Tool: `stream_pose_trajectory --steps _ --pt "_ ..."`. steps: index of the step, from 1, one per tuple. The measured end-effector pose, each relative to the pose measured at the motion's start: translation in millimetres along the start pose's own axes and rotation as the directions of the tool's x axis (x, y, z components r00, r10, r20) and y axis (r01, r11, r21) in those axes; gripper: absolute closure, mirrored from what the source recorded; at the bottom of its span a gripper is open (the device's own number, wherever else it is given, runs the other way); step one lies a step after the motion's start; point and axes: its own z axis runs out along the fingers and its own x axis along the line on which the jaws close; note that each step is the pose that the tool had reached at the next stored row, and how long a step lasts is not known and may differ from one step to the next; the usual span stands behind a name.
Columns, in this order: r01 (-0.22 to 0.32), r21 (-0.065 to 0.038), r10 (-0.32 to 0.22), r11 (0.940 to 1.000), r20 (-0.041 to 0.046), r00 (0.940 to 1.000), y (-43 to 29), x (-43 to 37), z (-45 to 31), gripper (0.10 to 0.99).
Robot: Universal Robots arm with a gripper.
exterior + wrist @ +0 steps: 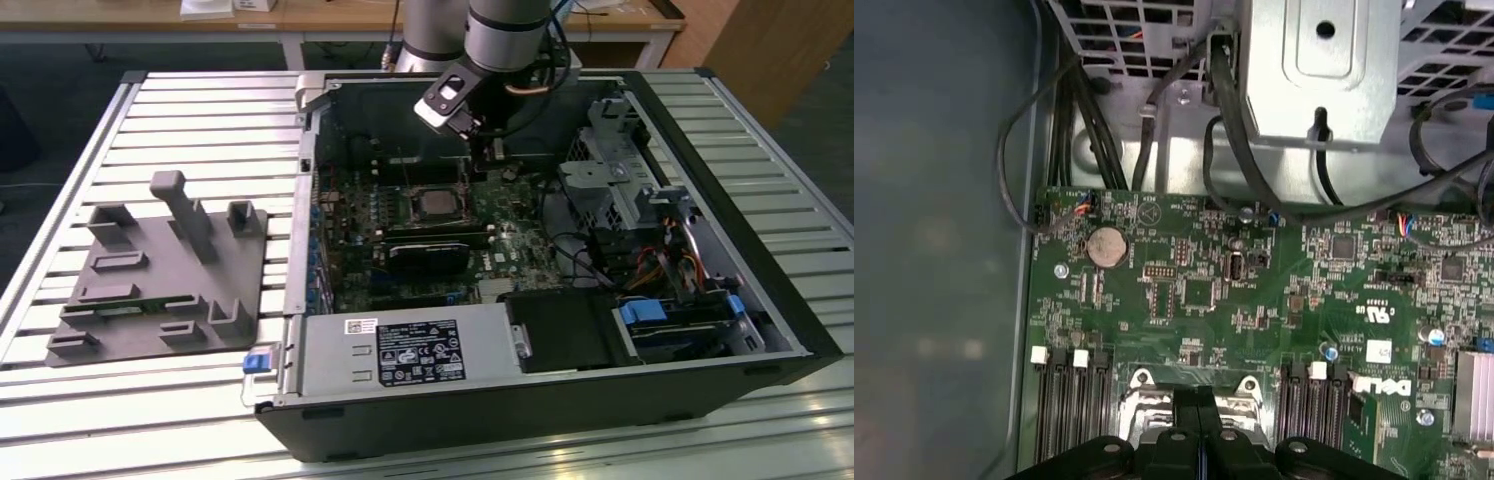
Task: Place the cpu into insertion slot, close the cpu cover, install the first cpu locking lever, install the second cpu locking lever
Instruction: 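Close the cpu cover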
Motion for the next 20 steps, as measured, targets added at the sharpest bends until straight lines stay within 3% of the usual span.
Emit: stream_pose_trajectory --steps 20 --pt "0.0 0.0 0.0 1.0 -0.0001 1.0 -11.3 0.1 5.3 0.98"
